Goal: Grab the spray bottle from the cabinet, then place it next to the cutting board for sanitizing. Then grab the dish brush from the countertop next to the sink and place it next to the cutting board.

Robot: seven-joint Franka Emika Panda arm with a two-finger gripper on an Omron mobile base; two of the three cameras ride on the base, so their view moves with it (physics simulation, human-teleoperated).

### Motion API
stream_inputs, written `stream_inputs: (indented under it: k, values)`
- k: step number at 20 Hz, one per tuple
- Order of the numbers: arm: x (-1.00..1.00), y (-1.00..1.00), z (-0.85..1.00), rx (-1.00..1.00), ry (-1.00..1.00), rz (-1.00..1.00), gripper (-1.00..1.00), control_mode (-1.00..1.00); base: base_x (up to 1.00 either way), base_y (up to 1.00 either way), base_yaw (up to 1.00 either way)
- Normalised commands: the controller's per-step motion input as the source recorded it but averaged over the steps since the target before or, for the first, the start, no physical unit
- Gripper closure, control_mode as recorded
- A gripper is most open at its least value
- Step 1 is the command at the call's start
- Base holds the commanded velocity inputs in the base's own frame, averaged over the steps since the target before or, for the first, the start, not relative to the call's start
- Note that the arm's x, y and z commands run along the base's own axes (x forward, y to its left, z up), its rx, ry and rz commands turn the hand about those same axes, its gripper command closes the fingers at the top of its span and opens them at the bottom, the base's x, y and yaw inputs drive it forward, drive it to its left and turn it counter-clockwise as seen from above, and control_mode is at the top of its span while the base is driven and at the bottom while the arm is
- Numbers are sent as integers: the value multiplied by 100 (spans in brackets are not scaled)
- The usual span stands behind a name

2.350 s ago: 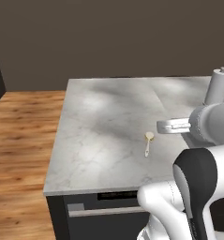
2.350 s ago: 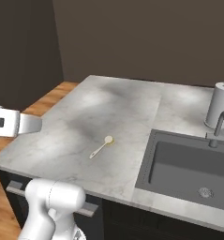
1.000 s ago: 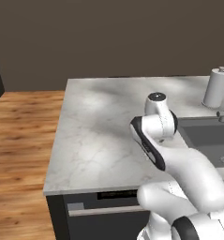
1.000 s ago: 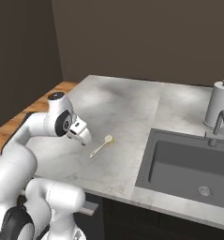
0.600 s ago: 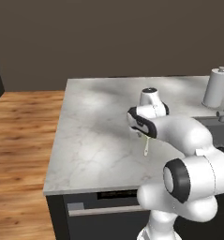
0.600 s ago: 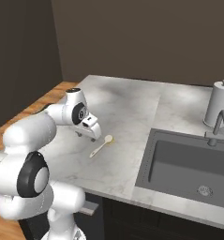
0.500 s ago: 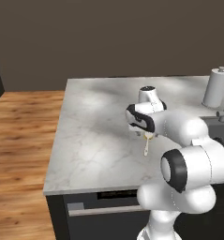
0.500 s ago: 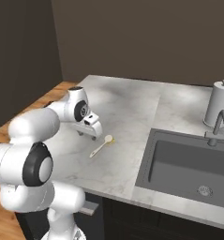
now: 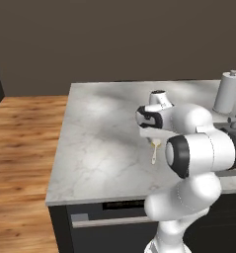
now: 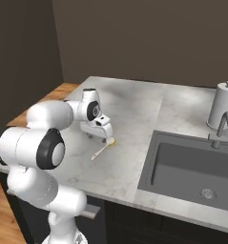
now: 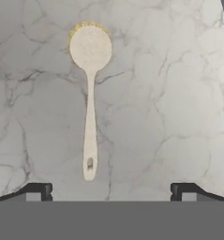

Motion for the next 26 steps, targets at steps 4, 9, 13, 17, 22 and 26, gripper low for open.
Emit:
stream_inputs:
  k: [4,9,13,17,22,26]
  values:
    - [32,-12,-53,11,0,0,-100,-100,0,0,0]
    - [28,-7,-45,8,0,0,-100,-100,0,0,0]
    - [12,0,-19,0,-1,0,-100,-100,0,0,0]
    - [30,0,-27,-1,1,0,-100,-100,0,0,0]
    - [39,0,-27,-2,1,0,-100,-100,0,0,0]
    - [31,0,-26,-1,0,0,-100,-100,0,0,0]
